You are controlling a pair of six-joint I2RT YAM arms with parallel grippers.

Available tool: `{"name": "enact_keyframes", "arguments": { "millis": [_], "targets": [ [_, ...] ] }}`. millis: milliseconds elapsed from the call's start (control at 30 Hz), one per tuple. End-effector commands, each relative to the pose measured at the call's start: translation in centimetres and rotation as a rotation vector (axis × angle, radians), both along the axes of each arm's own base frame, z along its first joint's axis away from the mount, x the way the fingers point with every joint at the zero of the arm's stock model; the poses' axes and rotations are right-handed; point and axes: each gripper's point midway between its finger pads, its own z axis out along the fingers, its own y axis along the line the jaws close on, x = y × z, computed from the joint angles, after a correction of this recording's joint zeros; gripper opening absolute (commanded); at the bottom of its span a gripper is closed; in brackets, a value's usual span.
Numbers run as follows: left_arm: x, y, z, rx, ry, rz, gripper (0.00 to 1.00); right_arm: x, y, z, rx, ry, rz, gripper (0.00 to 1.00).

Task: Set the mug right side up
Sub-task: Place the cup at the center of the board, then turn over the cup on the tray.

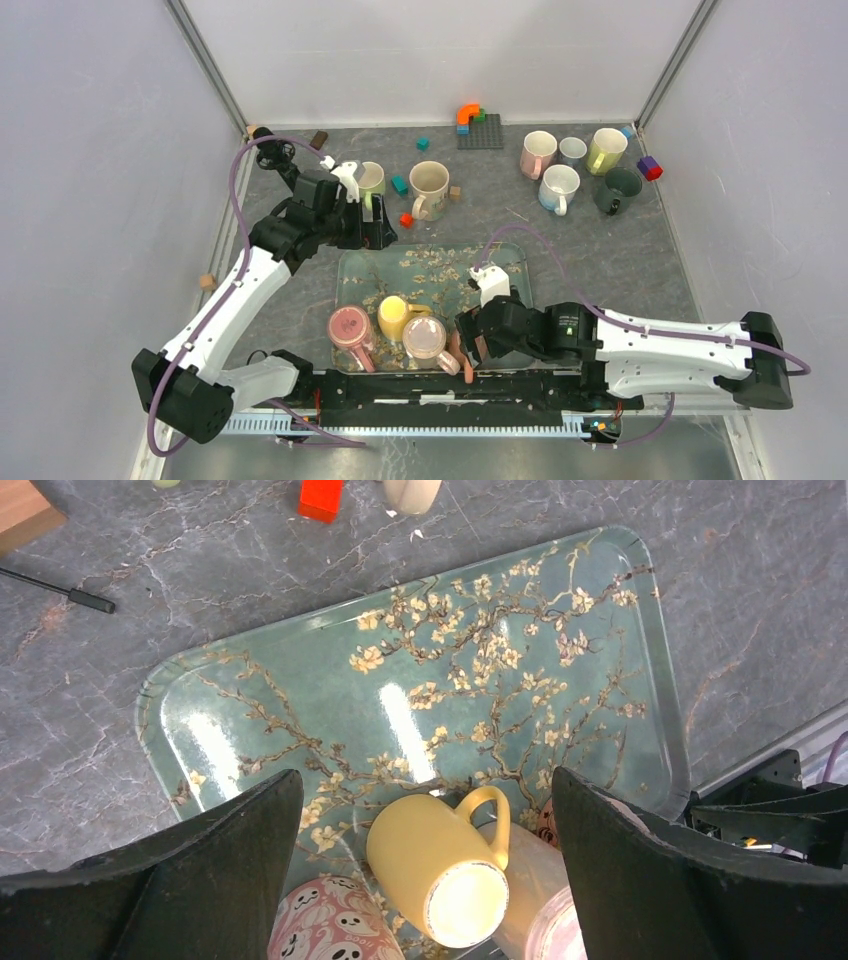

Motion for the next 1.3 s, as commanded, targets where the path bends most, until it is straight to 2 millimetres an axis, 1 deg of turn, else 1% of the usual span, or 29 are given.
{"name": "enact_keyframes", "arguments": {
  "millis": [0,100,167,267,367,500,667,767,933,1000,1067,1167,1267],
  "targets": [
    [-0.1,-1.1,1.6,-0.079,-0.031,-0.007,1.0,0.6,0.2,0.8,0.009,-0.023,-0.062,0.98],
    [0.0,-1.1,1.6,-0.079,-0.031,-0.009,1.0,0.6,-0.1,-0.4,-0.031,-0.017,-0.059,0.98],
    [0.1,-1.0,1.5,-0.072,-0.032,-0.01,1.0,0.8,-0.6,-0.9,-0.068,-0.025,-0.073,0.98],
    [0.0,-1.1,1.4,-0.075,-0.029,-0.011,1.0,1.8,-1.5,-1.1,-0.102,-0.071,-0.109,0.98],
    [0.0,-1.1,1.2,-0.073,-0.024,-0.012,1.0,3.0,-1.7,-1.5,-0.093,-0.084,-0.131,0.98],
    [-0.1,-1.1,1.3,-0.082,-0.028,-0.011,1.0,4.9,-1.8,-2.2,-0.053,-0.086,-0.163,0.98],
    [-0.7,-2.2,1.8,-0.109,-0.034,-0.059,1.0,7.7,-1.9,-3.2,-0.014,-0.086,-0.184,0.98],
    [-1.5,-3.2,2.1,-0.111,-0.045,-0.108,1.0,9.5,-1.9,-3.1,0.011,-0.107,-0.201,0.98],
    [-3.7,-5.8,1.8,-0.083,-0.05,-0.21,1.0,12.6,-1.3,-1.5,0.061,-0.142,-0.23,0.98],
    [-4.7,-7.0,1.5,-0.07,-0.052,-0.253,1.0,13.4,-1.1,-0.6,0.09,-0.147,-0.239,0.98],
    [-5.6,-7.9,1.4,-0.061,-0.064,-0.294,1.0,14.4,-1.2,1.0,0.109,-0.173,-0.263,0.98],
    [-6.8,-9.1,1.4,-0.039,-0.086,-0.36,1.0,15.7,-2.8,3.6,0.115,-0.226,-0.341,0.98],
    [-7.7,-10.5,1.1,-0.014,-0.093,-0.405,1.0,16.7,-5.3,6.3,0.124,-0.288,-0.435,0.98]
  ]
}}
